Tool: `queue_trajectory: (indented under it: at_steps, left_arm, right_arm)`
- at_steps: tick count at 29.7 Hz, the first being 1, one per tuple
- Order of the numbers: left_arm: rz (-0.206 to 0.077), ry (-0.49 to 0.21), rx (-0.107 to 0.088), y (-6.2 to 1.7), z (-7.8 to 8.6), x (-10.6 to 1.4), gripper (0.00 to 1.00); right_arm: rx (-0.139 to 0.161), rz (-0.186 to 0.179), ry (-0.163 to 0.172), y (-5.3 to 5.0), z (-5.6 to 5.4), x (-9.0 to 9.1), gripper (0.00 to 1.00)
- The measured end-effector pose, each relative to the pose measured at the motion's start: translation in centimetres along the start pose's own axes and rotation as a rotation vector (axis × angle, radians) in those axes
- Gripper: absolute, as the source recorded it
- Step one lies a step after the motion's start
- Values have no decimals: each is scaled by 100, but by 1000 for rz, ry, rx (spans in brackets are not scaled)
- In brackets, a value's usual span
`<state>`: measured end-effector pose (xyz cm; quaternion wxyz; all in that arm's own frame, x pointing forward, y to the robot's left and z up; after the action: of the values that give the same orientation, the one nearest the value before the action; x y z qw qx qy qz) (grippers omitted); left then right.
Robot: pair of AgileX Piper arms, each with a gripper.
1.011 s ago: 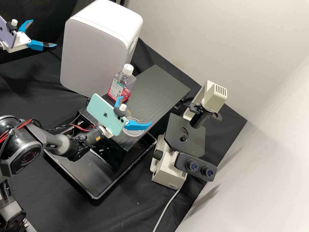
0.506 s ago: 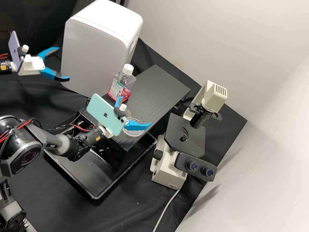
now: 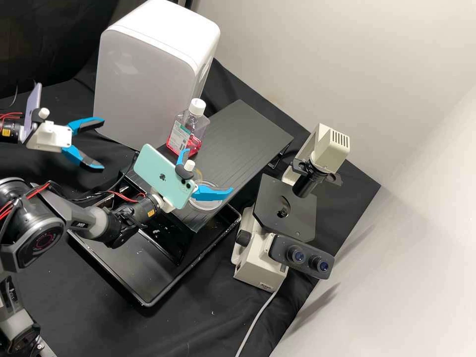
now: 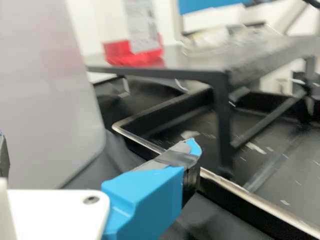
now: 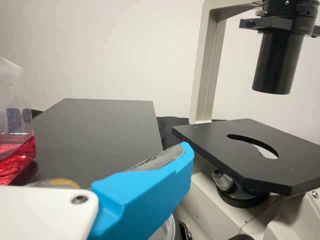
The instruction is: Place the lid on the petri dish
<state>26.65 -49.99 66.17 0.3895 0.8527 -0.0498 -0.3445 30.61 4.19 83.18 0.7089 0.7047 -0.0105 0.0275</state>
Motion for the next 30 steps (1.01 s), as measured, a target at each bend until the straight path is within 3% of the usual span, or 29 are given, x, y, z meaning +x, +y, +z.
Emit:
queue_trajectory:
  at_steps: [6, 12, 17, 25, 30]
  left_arm:
    - [-53, -80, 12, -142, 159, 40, 100]
    - [-93, -125, 10, -273, 291, 66, 100]
    - [-92, -125, 1, -286, 305, 34, 100]
    - [-108, -151, -52, -290, 342, -29, 100]
    - [-102, -209, -25, -229, 387, -99, 100]
  right_arm:
    - [0, 0, 0, 0, 0, 0, 100]
    - [0, 0, 0, 0, 0, 0, 100]
    - [0, 0, 0, 0, 0, 0, 100]
    - [0, 0, 0, 0, 0, 0, 100]
    - [0, 0, 0, 0, 0, 0, 100]
